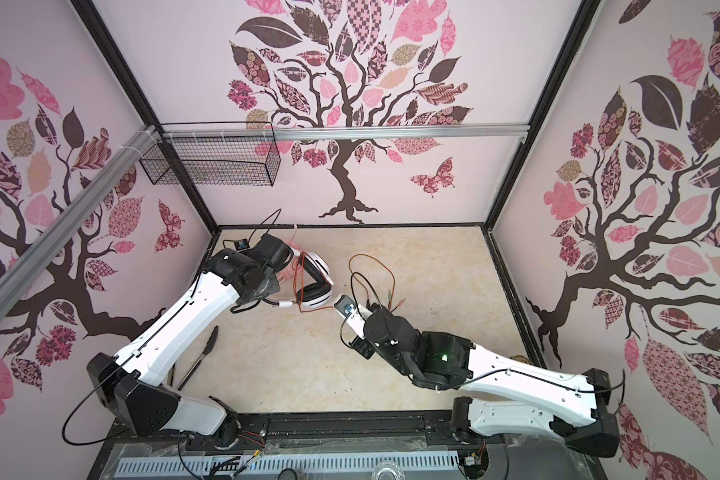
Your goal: Wrap the headphones
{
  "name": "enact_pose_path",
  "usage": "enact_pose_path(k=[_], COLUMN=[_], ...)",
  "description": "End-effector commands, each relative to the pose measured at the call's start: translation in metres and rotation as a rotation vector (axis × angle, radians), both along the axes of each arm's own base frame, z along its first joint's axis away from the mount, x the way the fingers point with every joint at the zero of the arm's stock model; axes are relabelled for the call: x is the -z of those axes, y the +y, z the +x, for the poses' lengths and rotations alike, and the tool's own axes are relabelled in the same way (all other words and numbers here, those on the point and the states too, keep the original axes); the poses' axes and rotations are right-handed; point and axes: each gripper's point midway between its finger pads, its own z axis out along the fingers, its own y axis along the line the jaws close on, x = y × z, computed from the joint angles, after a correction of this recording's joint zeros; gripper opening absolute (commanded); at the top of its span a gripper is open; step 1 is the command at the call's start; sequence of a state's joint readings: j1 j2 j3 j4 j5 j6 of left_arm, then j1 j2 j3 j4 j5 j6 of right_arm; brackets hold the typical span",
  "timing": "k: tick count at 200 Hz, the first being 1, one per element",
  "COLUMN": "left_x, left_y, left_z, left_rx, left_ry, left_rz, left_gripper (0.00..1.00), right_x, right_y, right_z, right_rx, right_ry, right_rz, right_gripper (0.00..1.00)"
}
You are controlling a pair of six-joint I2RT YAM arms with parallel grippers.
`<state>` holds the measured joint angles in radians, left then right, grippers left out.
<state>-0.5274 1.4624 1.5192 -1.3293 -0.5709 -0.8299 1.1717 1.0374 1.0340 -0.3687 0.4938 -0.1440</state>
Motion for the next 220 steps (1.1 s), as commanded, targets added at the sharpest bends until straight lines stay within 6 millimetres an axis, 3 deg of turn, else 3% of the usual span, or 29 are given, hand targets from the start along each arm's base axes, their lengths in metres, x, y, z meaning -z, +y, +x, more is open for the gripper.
enact_pose_path(k=[1, 30, 61, 97, 138, 174, 220], left_x=[0.004, 0.022, 0.039, 0.046, 0.045, 0.042, 0.039], left_y=[-0.010, -0.031, -0.049, -0.073, -0.086, -0.084, -0.086], left_z=[0.000, -0.008, -0.020, -0.031, -0.039, -0.040, -0.040], left_rx=[0.135, 0.262, 0.349, 0.476, 0.548, 0.547, 0.565], left_ry=[0.019, 0.066, 0.094, 0.102, 0.113, 0.097, 0.090], left_rz=[0.029, 0.012, -0.095, -0.216, -0.283, -0.283, -0.288], left_gripper=[0.00, 0.00, 0.00, 0.00, 0.00, 0.00, 0.00], right_x=[-0.029, -0.035, -0.038, -0.029, 0.007, 0.033, 0.043], right_y=[0.006, 0.007, -0.002, 0.008, 0.015, 0.001, -0.027], right_z=[0.023, 0.057, 0.095, 0.113, 0.139, 0.152, 0.167], right_rx=[0.019, 0.098, 0.157, 0.144, 0.113, 0.148, 0.219], right_ry=[-0.053, -0.049, 0.039, 0.059, 0.168, 0.235, 0.293], right_rz=[0.065, 0.077, 0.219, 0.212, 0.212, 0.245, 0.326], right_gripper=[0.00, 0.00, 0.00, 0.00, 0.00, 0.00, 0.00])
